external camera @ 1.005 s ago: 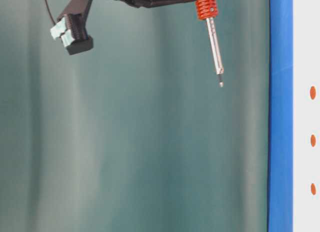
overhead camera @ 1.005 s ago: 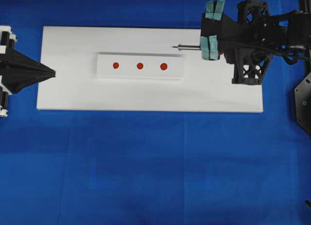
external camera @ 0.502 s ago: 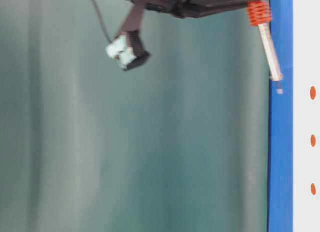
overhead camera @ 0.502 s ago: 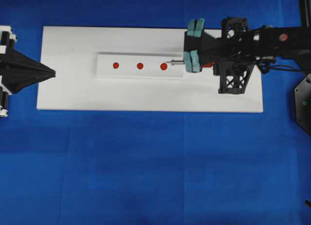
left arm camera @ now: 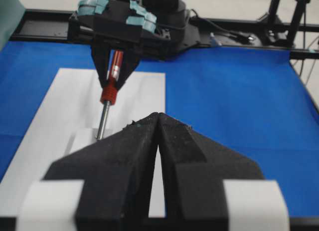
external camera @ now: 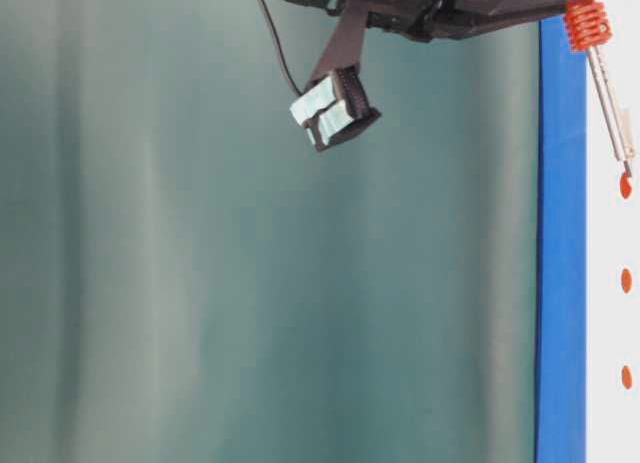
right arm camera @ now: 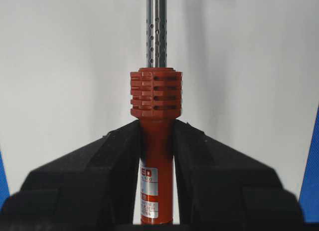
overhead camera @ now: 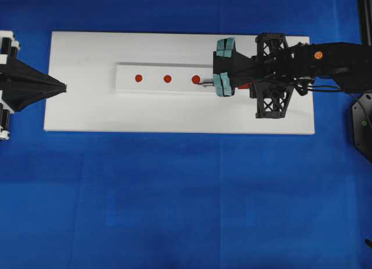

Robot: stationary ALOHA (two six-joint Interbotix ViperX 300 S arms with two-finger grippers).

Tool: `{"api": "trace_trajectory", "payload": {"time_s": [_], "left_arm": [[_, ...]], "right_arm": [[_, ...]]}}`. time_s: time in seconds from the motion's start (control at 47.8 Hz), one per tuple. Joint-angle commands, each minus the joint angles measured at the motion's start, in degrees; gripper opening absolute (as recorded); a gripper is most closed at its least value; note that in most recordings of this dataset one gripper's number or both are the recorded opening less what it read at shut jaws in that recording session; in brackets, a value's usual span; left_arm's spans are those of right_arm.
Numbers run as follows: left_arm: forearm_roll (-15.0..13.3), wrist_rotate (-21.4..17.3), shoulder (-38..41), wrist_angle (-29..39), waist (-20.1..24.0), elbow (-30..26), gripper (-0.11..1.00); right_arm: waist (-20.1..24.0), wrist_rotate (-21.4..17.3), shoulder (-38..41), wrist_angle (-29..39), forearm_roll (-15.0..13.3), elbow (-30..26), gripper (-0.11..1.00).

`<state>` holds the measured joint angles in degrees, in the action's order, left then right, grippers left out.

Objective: Touch the tip of the soldering iron to the mark.
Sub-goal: 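Lower the iron tip onto the rightmost red dot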

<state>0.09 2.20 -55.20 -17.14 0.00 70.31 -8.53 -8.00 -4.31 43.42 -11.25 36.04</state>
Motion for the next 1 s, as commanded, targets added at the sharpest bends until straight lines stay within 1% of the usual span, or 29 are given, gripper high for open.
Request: {"api": "trace_trajectory", "payload": {"time_s": [0.0,0.335,0.984], "left_arm": [[0.09,0.00,0.35,-0.26,0.00,-0.53,0.02],[0.00,0.00,0.44,-0.26,0.00,-0.62,0.02],[0.09,0.00,0.44,-0.26,0.00,-0.62,0.02]], "right_arm": [[-0.18,0.18,-0.53,-0.35,0.09,-0.53,0.06],[-1.32,0.26,-0.44,-0.44,-0.09,-0.53,0.06],[-1.23,0.35,-0.44,-0.44,-0.09,-0.53,0.06]]}}
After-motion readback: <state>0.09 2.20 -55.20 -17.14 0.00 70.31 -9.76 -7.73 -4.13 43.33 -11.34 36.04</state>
